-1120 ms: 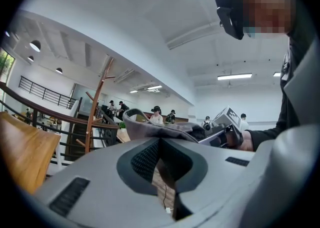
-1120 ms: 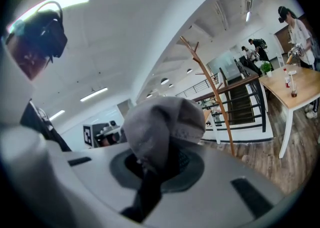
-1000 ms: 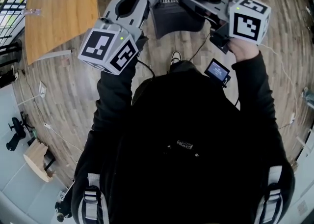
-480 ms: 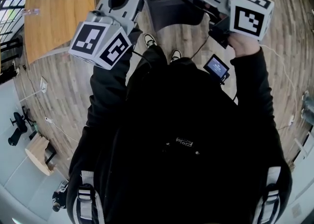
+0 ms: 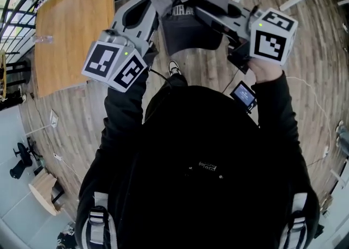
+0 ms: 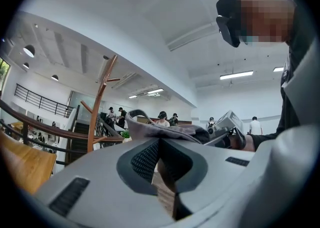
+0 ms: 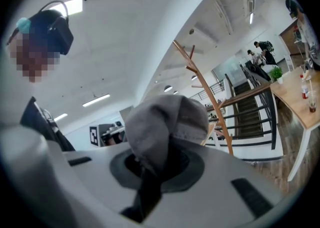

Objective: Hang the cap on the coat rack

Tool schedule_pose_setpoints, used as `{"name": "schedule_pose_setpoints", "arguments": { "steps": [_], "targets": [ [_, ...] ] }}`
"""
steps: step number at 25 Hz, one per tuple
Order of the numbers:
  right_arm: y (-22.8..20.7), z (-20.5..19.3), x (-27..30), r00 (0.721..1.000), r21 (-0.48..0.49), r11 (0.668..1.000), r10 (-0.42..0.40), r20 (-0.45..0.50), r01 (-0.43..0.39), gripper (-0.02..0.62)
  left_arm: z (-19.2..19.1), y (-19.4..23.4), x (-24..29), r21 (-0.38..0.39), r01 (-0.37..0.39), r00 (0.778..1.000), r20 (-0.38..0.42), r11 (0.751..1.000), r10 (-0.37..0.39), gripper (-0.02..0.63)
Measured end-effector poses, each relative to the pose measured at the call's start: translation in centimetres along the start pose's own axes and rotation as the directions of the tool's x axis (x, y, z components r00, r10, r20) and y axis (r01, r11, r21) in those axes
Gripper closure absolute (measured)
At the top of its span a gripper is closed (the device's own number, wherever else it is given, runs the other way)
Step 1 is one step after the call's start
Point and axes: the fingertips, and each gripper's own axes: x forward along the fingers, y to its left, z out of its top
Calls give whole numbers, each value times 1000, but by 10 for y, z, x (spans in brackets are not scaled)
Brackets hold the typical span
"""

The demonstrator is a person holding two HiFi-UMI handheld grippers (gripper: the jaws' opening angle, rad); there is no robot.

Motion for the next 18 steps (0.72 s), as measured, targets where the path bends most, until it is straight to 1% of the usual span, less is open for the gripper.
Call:
{"name": "schedule_pose_setpoints", "arguments": {
  "steps": [2,4,8,10,12,15,18],
  "targets": [
    [-8,1,12,1000,-3,1000,2,4,-2,571,-2,14,3,6,7,1000,1,1000,-7,600],
    [-16,3,21,1000,-3,1000,-14,13,14,571,-3,26,6,8,18,1000,6,1000,-18,600],
    [-44,41,73,999,3,999,-33,15,33,571,22,90,25,6,50,999,12,999,-50,600],
    [-49,52,90,999,-4,999,-33,15,33,571,30,109,29,4,68,998,16,998,-68,600],
    [-59,56,106,999,-3,999,-43,12,43,571,30,128,35,-3,86,996,18,996,-86,600],
    [-88,65,136,998,16,998,-66,8,66,571,25,167,50,-11,109,994,12,994,-109,600],
    [-98,75,152,995,30,995,-96,13,96,571,30,186,54,-10,131,991,23,991,-130,600]
  ]
}}
